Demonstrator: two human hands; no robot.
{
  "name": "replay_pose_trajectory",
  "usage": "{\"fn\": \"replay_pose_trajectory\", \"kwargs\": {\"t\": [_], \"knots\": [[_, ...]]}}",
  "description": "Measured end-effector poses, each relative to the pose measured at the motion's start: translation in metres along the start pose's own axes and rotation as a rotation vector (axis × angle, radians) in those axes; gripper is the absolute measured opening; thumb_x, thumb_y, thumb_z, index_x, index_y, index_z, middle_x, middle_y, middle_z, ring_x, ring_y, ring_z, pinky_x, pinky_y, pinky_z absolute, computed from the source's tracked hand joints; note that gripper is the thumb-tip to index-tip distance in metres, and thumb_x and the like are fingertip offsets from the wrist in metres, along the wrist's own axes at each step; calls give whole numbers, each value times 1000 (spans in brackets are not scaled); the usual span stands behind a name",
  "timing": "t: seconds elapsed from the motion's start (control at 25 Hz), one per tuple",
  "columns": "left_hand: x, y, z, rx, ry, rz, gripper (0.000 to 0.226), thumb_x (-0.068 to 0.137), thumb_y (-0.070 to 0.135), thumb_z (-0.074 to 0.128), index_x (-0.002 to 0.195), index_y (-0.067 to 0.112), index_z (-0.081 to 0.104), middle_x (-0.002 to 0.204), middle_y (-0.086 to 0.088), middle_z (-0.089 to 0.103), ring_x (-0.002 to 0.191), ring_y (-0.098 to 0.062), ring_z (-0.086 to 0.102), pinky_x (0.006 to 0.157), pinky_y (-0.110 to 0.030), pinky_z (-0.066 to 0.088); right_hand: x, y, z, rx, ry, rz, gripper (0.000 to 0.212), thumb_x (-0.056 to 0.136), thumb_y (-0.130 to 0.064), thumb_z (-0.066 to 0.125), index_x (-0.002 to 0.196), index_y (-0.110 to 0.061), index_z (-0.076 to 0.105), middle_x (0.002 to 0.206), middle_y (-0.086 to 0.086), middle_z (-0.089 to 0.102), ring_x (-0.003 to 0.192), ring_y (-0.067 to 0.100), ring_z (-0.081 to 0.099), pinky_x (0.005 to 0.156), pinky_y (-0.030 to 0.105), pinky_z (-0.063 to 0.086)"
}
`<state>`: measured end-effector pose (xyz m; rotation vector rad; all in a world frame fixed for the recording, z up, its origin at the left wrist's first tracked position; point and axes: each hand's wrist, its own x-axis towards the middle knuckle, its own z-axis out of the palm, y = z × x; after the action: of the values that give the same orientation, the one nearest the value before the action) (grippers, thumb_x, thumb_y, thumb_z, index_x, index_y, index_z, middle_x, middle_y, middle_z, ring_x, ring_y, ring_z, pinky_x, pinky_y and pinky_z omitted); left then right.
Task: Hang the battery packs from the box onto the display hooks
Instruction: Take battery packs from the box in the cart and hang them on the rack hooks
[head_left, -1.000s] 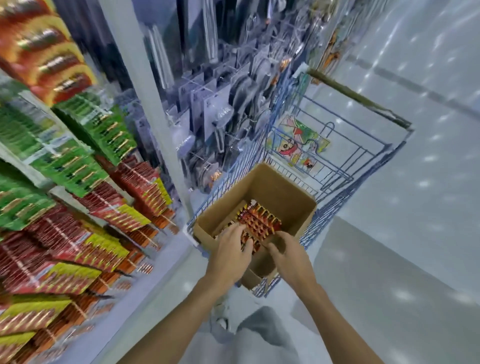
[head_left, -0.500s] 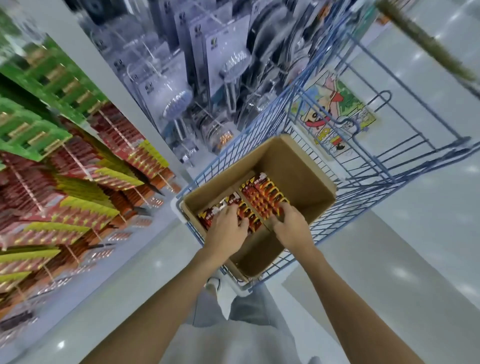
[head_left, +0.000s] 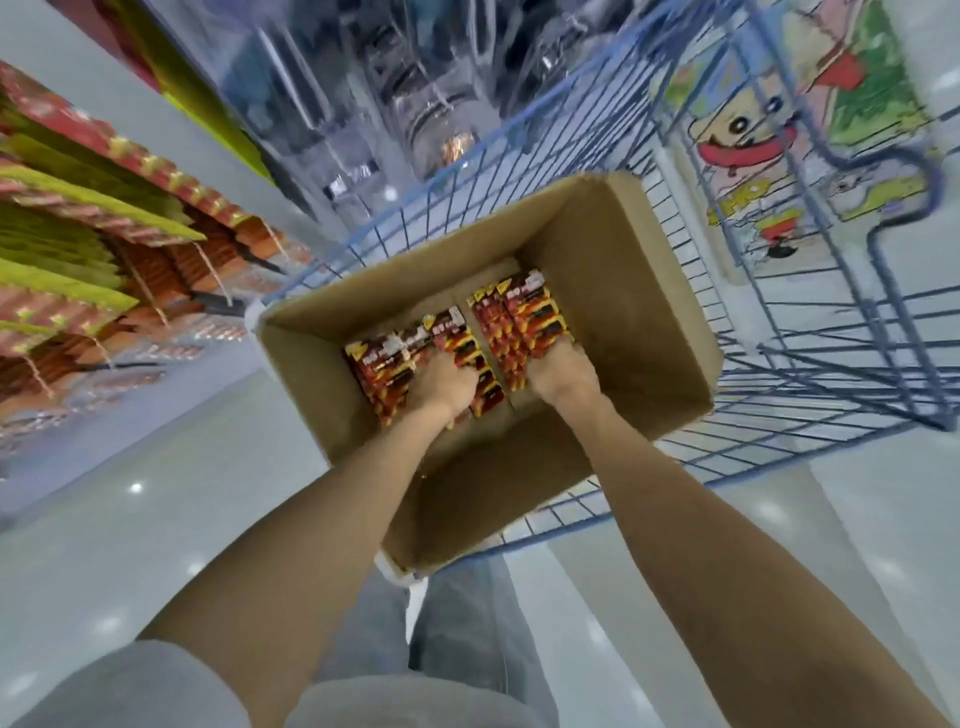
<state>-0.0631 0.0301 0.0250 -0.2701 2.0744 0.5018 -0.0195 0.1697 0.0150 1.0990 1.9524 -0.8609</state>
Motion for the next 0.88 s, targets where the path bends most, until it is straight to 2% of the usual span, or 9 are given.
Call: {"fn": "replay_pose_trajectory", "kwargs": {"t": [0.08,0.12,0.2,0.28,0.32,0.4,0.52,0.68,0.88], "knots": [[23,-7,18,-14,21,-58,18,105,26,50,106,12,61,111,-10,63,110,-26,61,88,-36,47,32,2,8,-46,-11,27,78,84,-46,45,149,-4,40,148,19,48,135,39,48,111,45,39],[33,-11,26,-54,36,-93,21,105,24,50,89,12,54,100,-6,59,97,-22,59,80,-33,45,44,4,11,-51,-7,40,79,84,-46,46,151,-4,38,150,18,46,137,38,46,112,44,39],[51,-15,39,-89,53,-152,29,104,24,52,76,16,51,87,-3,57,75,-17,53,66,-28,40,63,5,13,-60,-8,68,75,96,-36,55,155,-2,26,157,18,35,145,36,37,117,42,33],[61,-17,50,-129,30,-192,23,104,25,56,81,19,54,83,-1,55,67,-13,48,58,-25,36,77,6,16,-68,14,64,72,99,-28,57,156,-2,22,157,19,33,145,37,36,118,43,32],[65,-17,54,-156,32,-200,18,103,25,58,86,19,55,86,0,55,71,-14,50,62,-24,37,85,8,19,-78,37,54,71,100,-28,56,156,-1,21,157,20,34,145,38,37,118,44,32],[72,-19,62,-224,50,-198,11,101,26,63,102,15,59,101,-4,61,93,-20,60,78,-28,41,94,8,26,-99,63,44,70,102,-28,55,156,-1,20,158,21,31,144,39,37,117,45,32],[77,-16,73,-299,136,-214,38,96,31,70,127,13,58,124,-9,65,119,-30,62,94,-37,47,101,10,31,-112,96,52,71,101,-31,59,155,-3,22,157,21,31,141,41,39,116,47,33],[81,-12,74,-462,224,-284,39,95,21,73,129,13,57,127,-10,65,122,-33,62,100,-45,52,100,11,41,-63,123,59,82,92,-32,75,152,-8,24,151,18,36,138,36,42,108,44,43],[82,-22,70,-476,183,-274,36,98,4,65,131,14,57,129,-13,65,124,-31,62,108,-41,50,92,9,46,-158,237,20,100,84,-30,82,155,-6,16,152,19,39,141,37,40,111,49,42]]}}
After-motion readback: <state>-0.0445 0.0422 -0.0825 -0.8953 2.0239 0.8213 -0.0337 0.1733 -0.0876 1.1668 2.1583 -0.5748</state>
